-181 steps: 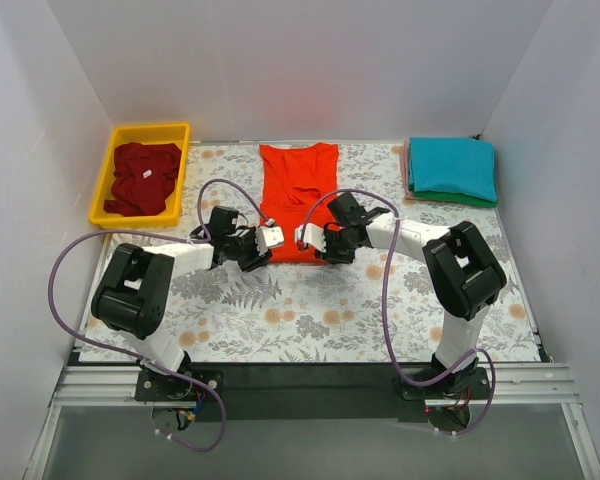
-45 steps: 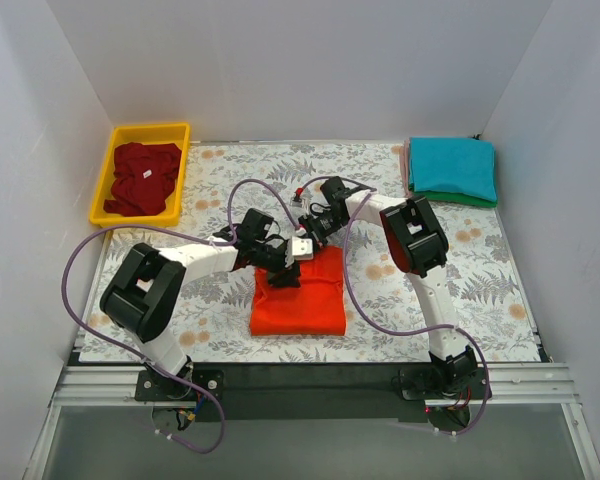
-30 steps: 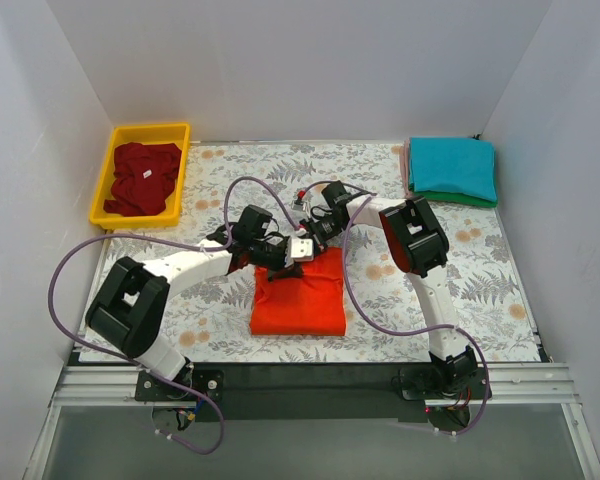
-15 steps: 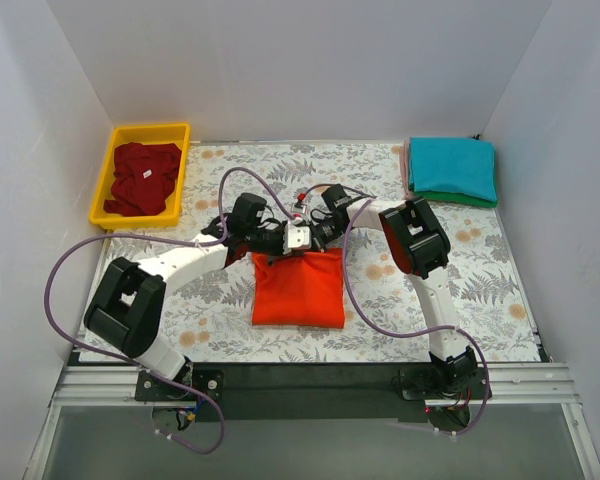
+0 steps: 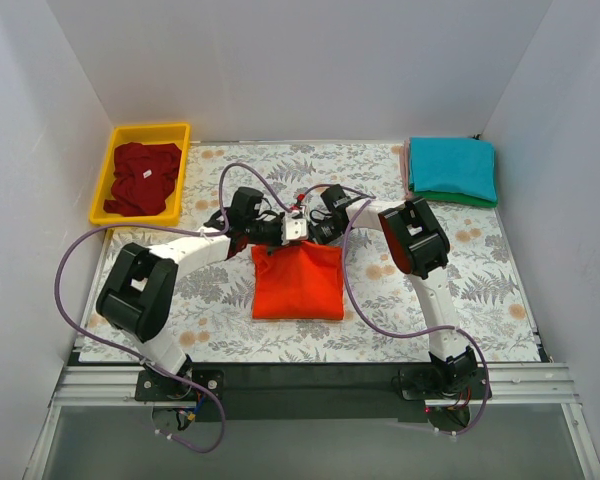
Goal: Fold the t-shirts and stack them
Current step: Fold the tshirt
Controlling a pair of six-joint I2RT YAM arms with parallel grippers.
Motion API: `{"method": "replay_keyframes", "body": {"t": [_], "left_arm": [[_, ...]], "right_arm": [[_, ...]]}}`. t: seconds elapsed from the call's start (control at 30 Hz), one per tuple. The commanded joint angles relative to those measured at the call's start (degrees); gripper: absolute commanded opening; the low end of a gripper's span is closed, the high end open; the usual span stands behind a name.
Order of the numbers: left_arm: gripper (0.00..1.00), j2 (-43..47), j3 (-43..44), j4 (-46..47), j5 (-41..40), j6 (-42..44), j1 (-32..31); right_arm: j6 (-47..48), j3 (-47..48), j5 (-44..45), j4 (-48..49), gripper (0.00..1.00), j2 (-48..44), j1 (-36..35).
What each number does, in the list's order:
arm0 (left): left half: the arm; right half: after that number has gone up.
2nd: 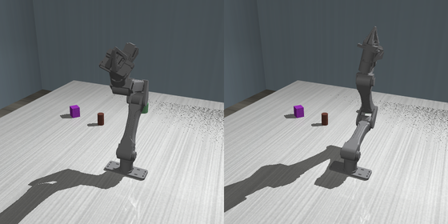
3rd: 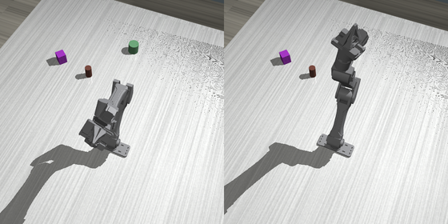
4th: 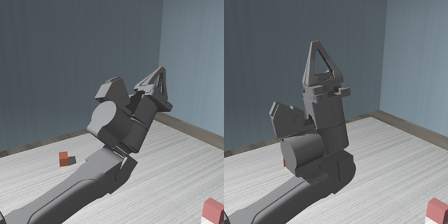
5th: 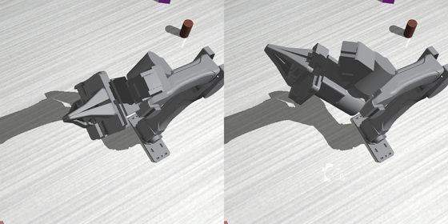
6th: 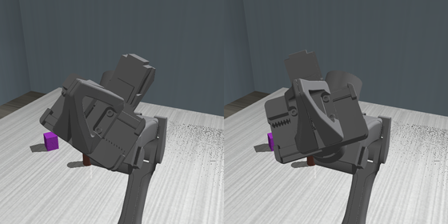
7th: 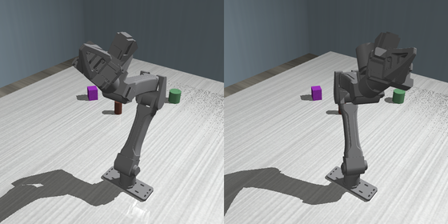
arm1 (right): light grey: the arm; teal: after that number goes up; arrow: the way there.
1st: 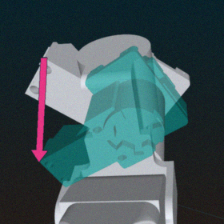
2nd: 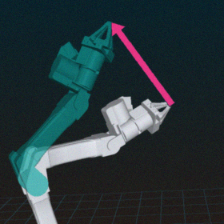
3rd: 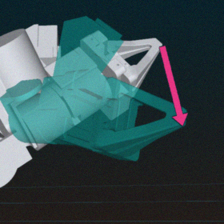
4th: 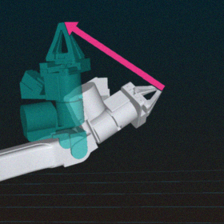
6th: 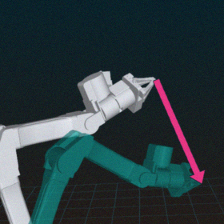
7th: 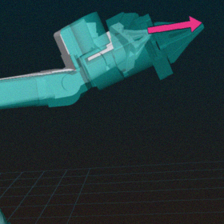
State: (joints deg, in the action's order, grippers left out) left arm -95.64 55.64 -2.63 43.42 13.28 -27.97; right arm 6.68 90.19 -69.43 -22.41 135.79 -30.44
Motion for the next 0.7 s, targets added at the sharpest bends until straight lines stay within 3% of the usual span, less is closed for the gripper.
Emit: {"method": "replay_keyframes", "body": {"t": [0.0, 0.03, 0.17, 0.3, 0.4, 0.5, 0.67], "left_arm": [[0.07, -0.08, -1.31, 4.48, -0.78, 1.75, 0.28], [0.19, 0.18, -1.49, 4.57, -0.88, 2.01, 0.37], [0.30, 2.38, -2.02, 3.61, -0.53, 1.66, 0.98], [0.31, 5.98, -2.29, 0.88, 0.26, -0.61, 1.07], [0.32, 10.81, -3.43, 0.61, 1.23, -3.86, 1.25], [0.32, 15.91, -5.10, -0.87, 2.02, -9.48, 1.34], [0.32, 21.80, -7.73, -0.97, -1.74, -23.42, 2.65]], "right_arm": [[1.23, -1.86, 5.96, -1.23, 0.08, 0.45, -0.85], [1.23, -1.51, 7.19, -1.49, 0.11, -0.08, -0.59], [1.76, 1.03, 14.22, -3.68, 0.26, -4.64, 0.46], [5.18, 6.21, 21.59, -10.61, 0.42, -6.94, 0.82], [6.77, 8.42, 24.51, -12.65, 0.45, -9.04, 0.90], [8.70, 10.35, 30.56, -13.44, 0.54, -10.80, 0.90], [12.30, 16.15, 37.51, -16.17, 0.56, -11.24, 1.60]]}}
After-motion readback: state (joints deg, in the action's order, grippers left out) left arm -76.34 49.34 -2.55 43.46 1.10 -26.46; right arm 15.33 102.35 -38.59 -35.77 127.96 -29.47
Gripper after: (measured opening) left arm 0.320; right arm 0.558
